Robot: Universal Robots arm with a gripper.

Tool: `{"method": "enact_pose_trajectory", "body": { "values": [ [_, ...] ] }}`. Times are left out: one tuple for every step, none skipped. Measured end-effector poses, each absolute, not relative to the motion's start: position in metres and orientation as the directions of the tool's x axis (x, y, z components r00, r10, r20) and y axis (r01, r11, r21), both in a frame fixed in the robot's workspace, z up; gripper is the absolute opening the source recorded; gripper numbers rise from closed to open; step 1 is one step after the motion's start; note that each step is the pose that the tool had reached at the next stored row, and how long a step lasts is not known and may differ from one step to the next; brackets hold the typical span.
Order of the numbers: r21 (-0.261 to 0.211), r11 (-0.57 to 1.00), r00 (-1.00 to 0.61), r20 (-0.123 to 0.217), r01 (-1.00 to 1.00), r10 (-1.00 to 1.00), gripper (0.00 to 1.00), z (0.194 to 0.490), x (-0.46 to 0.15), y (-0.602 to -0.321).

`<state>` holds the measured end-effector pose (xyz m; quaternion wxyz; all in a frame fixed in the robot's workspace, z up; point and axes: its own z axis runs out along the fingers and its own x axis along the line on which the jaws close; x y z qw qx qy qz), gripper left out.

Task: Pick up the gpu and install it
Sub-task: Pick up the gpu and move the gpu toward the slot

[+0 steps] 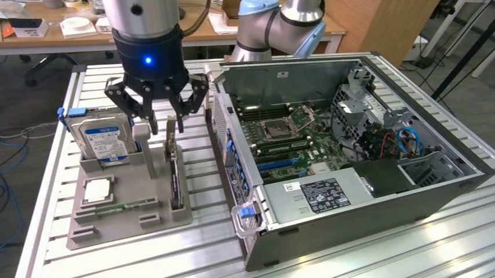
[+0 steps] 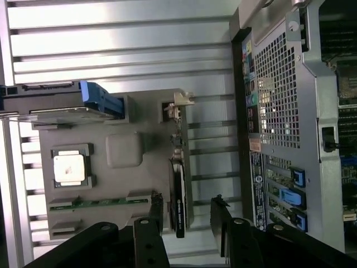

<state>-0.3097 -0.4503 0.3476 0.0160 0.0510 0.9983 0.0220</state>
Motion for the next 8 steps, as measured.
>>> {"method": "enact_pose_trajectory", "body": {
  "values": [
    [0.046,0.994,-0.994,-0.030,0.101,0.103,0.47,0.346,-0.310,-0.451],
    [0.046,0.994,-0.994,-0.030,0.101,0.103,0.47,0.344,-0.310,-0.452],
    [0.046,0.994,-0.994,-0.030,0.101,0.103,0.47,0.342,-0.310,-0.452],
    [0.046,0.994,-0.994,-0.030,0.101,0.103,0.47,0.340,-0.310,-0.453],
    [0.046,0.994,-0.994,-0.030,0.101,0.103,0.47,0.338,-0.310,-0.454],
    [0.046,0.994,-0.994,-0.030,0.102,0.103,0.47,0.337,-0.310,-0.455],
    [0.046,0.994,-0.994,-0.030,0.102,0.103,0.47,0.335,-0.310,-0.456],
    [0.046,0.994,-0.994,-0.030,0.102,0.103,0.47,0.333,-0.310,-0.457]
  ]
}}
